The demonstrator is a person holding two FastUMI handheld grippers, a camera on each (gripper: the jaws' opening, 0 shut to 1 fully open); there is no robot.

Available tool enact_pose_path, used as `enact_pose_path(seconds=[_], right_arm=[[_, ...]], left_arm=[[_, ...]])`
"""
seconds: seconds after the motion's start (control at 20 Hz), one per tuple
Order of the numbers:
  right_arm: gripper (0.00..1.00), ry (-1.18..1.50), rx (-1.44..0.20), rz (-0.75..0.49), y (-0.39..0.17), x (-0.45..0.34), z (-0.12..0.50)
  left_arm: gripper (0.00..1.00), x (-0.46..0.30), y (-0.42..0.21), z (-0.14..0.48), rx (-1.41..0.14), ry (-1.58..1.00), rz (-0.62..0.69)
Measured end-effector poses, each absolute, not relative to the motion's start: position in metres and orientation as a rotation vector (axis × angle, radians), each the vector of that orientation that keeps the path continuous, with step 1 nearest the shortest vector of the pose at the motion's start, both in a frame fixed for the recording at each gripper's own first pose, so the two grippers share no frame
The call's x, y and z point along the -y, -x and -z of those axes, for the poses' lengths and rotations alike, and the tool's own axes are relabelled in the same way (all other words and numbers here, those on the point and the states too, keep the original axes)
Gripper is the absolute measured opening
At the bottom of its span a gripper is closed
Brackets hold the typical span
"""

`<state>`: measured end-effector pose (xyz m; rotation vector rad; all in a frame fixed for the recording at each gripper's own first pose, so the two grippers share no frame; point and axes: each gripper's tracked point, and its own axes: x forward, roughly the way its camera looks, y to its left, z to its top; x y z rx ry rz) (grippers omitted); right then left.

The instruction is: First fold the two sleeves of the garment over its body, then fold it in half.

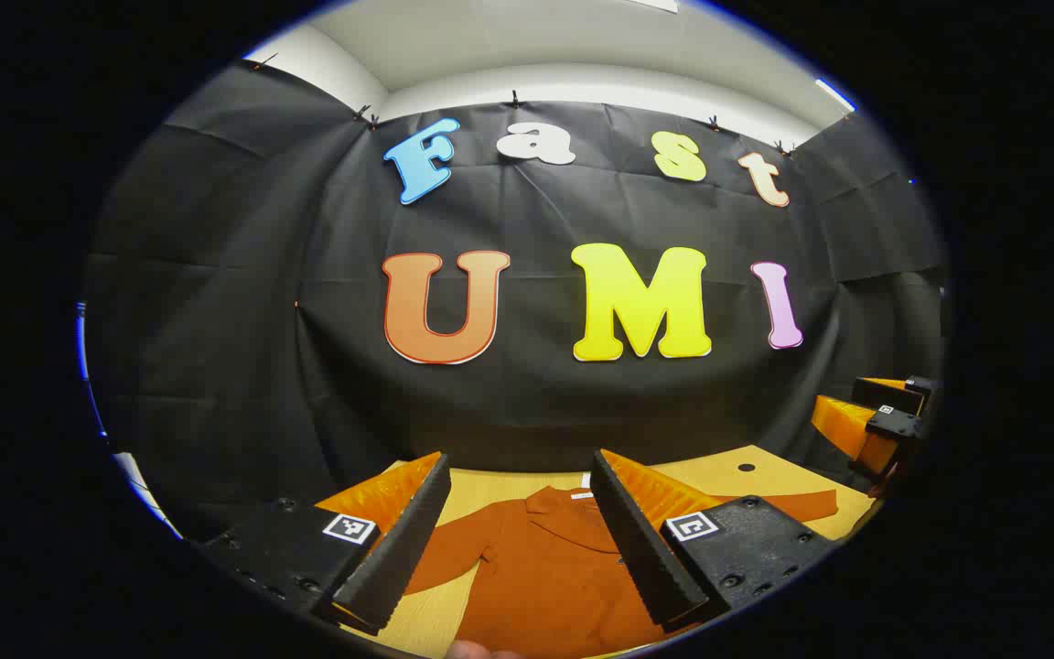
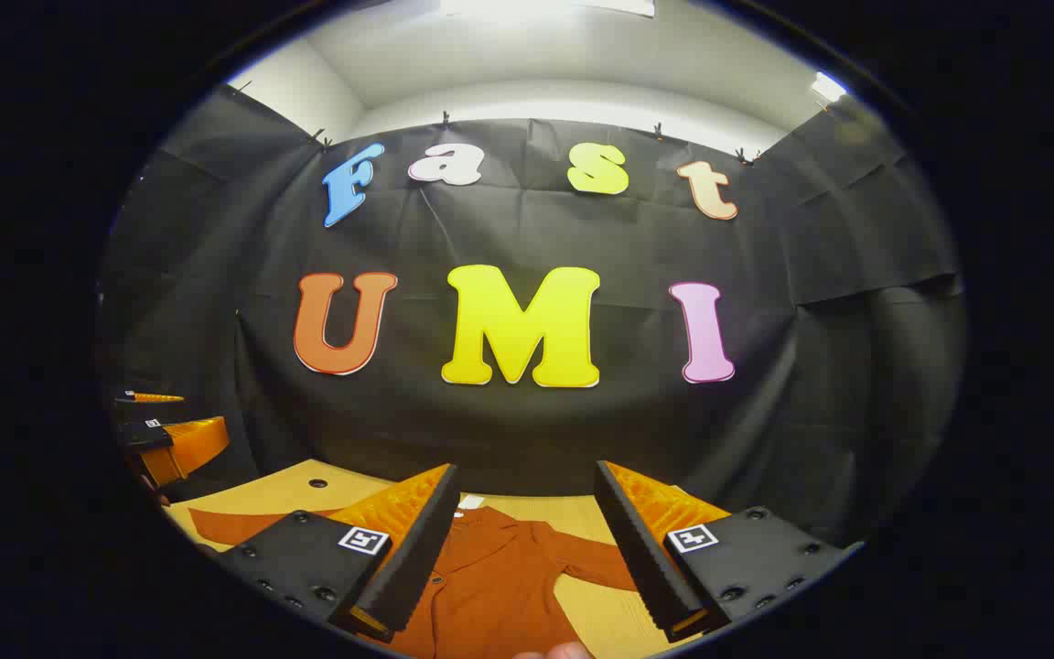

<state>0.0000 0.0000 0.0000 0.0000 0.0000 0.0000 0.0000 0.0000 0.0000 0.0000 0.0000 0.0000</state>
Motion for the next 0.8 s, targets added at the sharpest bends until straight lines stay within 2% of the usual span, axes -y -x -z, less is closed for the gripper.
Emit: enact_pose_path(seconds=[0.8], right_arm=[[0.94, 0.02, -0.02, -0.044, -0.001, -0.021, 0.008]], left_arm=[[0.99, -0.002, -0.002, 0.013, -0.008, 0.007, 0.012]])
